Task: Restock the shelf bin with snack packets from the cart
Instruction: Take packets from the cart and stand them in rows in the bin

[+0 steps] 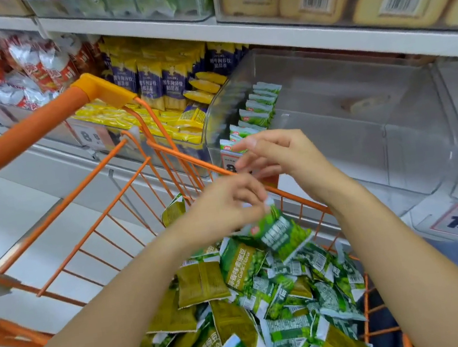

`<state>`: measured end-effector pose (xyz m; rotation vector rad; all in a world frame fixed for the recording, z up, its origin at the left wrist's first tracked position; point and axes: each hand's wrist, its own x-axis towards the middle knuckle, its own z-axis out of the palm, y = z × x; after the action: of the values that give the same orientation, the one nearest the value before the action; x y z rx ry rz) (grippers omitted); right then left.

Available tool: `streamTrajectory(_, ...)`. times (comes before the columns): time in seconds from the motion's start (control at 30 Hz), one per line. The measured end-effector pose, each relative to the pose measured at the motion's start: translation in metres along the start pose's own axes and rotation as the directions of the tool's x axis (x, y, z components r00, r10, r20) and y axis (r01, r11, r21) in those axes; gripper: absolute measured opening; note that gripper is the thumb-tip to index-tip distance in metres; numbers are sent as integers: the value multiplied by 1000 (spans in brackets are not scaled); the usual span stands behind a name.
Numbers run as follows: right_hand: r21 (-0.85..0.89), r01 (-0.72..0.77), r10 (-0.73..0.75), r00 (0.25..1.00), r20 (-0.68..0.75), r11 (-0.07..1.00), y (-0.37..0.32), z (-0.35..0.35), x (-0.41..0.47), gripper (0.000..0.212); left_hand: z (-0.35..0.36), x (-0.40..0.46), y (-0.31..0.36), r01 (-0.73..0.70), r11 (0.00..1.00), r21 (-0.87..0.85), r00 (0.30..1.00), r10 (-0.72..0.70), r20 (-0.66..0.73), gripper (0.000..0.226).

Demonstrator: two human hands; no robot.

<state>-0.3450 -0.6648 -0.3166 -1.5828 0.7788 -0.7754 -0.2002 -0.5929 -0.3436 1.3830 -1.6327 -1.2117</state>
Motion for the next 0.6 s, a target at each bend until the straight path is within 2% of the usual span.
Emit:
streamTrajectory(0.1, -11, -74, 75, 988, 136, 997, 0, -5, 0, 27, -23, 1, 14, -65, 984, -167, 973, 26, -231, 17)
streamTrajectory(0.2, -100, -63, 84, 970, 230, 993, 4, -7, 1, 32, -32, 1, 13, -157, 964, -214, 910, 57, -411, 22)
streamTrajectory(0.3, -287, 32, 19, 985, 174, 957, 10, 0, 2, 15, -33, 1, 8, -228, 958, -172, 843, 106, -528, 20)
streamTrajectory(0.37, -345, 116, -100, 993, 65, 931, 12, 2, 5, 11, -32, 1, 3, -221, 974, -43, 805, 158, -572, 13)
streamTrajectory(0.43, -337, 153, -194, 977, -92, 929, 14, -3, 9, 8, -32, 2, -5, -99, 967, 233, 788, 219, -575, 19)
streamTrajectory(0.53, -252, 150, -231, 915, -332, 956, 16, -13, 16, 18, -37, 8, -26, 123, 770, 626, 859, 234, -456, 45)
streamTrajectory(0.6, -235, 127, -215, 892, -399, 964, 19, -17, 21, 20, -35, 10, -34, 150, 675, 723, 896, 217, -389, 58)
